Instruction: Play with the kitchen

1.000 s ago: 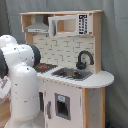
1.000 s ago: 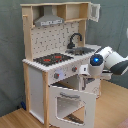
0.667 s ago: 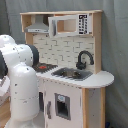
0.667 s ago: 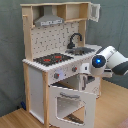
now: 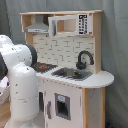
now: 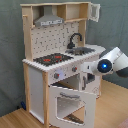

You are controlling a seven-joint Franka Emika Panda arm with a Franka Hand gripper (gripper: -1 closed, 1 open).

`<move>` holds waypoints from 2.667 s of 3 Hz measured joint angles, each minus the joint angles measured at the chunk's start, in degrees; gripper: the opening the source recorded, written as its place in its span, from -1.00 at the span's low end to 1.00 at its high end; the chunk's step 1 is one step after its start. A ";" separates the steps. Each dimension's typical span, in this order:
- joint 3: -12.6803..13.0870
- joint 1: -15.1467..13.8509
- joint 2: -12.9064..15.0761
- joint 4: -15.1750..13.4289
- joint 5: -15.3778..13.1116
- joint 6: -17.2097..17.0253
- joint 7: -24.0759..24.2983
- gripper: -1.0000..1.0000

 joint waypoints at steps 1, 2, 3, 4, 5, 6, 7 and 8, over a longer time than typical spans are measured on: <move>1.51 0.00 -0.01 -0.23 -6.25 -1.44 -1.37 1.00; 2.25 0.00 -0.02 -1.01 -12.54 -1.43 -1.98 1.00; 2.56 0.00 -0.02 -1.59 -18.34 -0.53 -2.34 1.00; 2.60 0.00 0.00 -3.53 -24.21 2.06 -2.34 1.00; 2.83 0.00 0.00 -6.13 -29.63 4.40 -2.30 1.00; 3.06 0.00 0.00 -8.89 -34.86 5.27 -2.38 1.00; 2.85 -0.14 0.02 -11.39 -40.11 5.36 -2.89 1.00; 1.17 -0.61 0.07 -14.82 -44.81 6.57 -2.45 1.00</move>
